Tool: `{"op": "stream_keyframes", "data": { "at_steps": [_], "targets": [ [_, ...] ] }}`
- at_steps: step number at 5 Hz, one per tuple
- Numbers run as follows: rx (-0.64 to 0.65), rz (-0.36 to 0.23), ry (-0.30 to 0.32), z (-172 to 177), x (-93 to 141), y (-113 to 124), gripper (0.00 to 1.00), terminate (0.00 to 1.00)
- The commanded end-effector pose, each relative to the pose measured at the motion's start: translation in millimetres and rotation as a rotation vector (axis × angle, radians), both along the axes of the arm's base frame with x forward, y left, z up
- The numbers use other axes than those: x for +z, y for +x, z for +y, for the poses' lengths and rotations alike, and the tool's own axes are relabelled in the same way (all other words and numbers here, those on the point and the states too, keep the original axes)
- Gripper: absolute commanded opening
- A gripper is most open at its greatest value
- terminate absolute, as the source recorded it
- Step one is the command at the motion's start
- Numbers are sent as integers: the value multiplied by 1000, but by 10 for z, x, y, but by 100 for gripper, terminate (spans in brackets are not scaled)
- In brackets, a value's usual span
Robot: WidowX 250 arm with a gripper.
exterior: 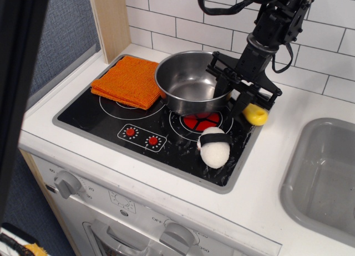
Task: Move the pot to the right eye of the stove.
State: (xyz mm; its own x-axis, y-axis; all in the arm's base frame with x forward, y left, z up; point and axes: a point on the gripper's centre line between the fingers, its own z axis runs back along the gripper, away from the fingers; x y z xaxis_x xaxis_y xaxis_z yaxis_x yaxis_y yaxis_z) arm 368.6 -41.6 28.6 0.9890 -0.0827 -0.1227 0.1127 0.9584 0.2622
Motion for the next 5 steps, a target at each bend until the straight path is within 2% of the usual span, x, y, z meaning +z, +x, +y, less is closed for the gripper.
{"op": "stream_keyframes", "data": {
  "at_steps": [1, 2, 3, 5],
  "targets": [
    [37, -214, -166, 225, 850, -184, 100, 0],
    [32, -219, -181, 262, 912, -230, 100, 0],
    [0, -207, -148, 281, 874, -267, 100, 0],
    [0, -207, -148, 281, 874, -267, 100, 0]
  ]
}}
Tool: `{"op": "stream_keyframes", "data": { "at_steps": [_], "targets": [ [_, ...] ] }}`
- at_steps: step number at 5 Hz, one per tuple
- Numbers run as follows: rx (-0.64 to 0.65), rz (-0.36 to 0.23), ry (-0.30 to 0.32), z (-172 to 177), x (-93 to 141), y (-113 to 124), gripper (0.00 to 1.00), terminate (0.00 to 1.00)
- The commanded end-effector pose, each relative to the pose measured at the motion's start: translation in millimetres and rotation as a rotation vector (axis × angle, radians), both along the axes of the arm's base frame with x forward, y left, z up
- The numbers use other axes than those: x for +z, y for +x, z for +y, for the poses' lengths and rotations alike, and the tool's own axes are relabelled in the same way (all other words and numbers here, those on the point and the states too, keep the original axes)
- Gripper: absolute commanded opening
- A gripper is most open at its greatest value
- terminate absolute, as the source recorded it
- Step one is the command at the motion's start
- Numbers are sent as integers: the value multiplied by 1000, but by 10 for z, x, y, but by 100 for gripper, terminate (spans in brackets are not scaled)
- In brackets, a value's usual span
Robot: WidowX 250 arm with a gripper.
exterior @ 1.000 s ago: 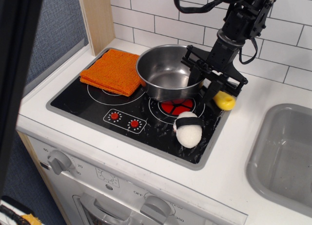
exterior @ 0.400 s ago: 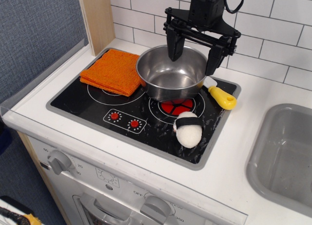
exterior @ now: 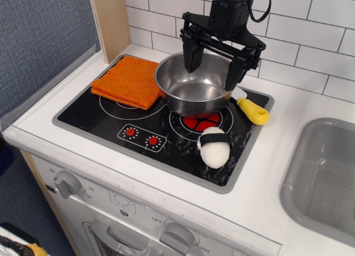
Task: Move the pot to the right eye of the stove.
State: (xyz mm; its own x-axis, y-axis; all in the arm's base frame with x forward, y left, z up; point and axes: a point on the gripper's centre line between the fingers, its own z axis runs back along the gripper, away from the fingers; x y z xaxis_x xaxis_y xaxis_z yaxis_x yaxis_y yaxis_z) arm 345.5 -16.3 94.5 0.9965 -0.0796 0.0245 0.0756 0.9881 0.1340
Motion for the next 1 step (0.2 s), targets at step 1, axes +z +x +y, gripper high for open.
{"op": "stream_keyframes", "data": {
  "at_steps": [1],
  "targets": [
    [-5, -71, -3, 28, 214, -36, 100, 100]
  ]
}}
